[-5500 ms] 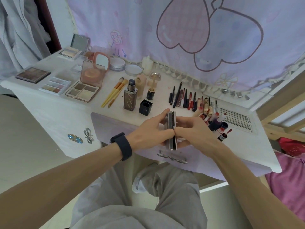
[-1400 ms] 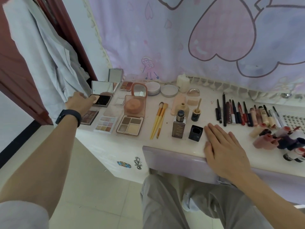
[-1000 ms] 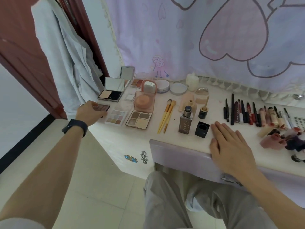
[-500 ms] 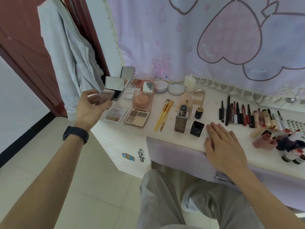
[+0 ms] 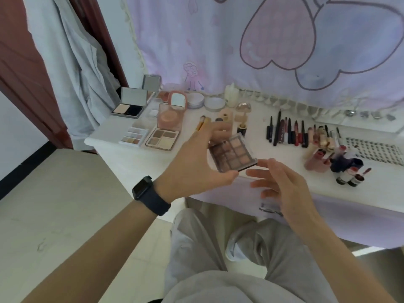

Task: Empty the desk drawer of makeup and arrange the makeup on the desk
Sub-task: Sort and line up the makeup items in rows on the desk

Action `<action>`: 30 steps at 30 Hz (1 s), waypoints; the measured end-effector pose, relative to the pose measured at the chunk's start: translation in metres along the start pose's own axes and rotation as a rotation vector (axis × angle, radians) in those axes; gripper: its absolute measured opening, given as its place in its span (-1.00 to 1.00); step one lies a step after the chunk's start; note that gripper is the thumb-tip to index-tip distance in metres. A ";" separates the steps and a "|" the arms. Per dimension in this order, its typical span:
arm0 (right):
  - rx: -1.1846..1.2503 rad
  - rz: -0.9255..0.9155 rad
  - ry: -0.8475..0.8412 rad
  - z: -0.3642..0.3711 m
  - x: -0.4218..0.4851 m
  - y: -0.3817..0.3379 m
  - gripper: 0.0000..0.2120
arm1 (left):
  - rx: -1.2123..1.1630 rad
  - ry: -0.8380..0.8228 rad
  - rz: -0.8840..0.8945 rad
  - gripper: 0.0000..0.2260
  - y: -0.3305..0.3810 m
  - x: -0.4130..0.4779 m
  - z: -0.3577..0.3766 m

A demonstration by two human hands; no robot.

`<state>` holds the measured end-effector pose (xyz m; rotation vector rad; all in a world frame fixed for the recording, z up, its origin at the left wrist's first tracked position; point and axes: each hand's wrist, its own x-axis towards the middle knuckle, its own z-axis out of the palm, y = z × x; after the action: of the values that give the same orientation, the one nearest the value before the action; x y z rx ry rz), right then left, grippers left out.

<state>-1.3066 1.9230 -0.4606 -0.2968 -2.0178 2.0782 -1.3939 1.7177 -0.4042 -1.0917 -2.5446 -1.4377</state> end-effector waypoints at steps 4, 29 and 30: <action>0.114 0.104 -0.005 -0.010 -0.004 0.001 -0.51 | 0.118 -0.186 0.072 -0.26 0.006 -0.002 0.042; 0.069 0.297 -0.133 -0.051 0.001 0.007 -0.44 | 0.170 -0.262 0.053 -0.18 0.003 0.010 0.090; 0.063 0.303 -0.138 -0.051 0.001 0.006 -0.46 | 0.175 -0.276 0.051 -0.16 0.002 0.010 0.090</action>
<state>-1.2925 1.9722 -0.4678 -0.4880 -2.0893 2.3979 -1.3731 1.7926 -0.4506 -1.3985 -2.7342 -1.0949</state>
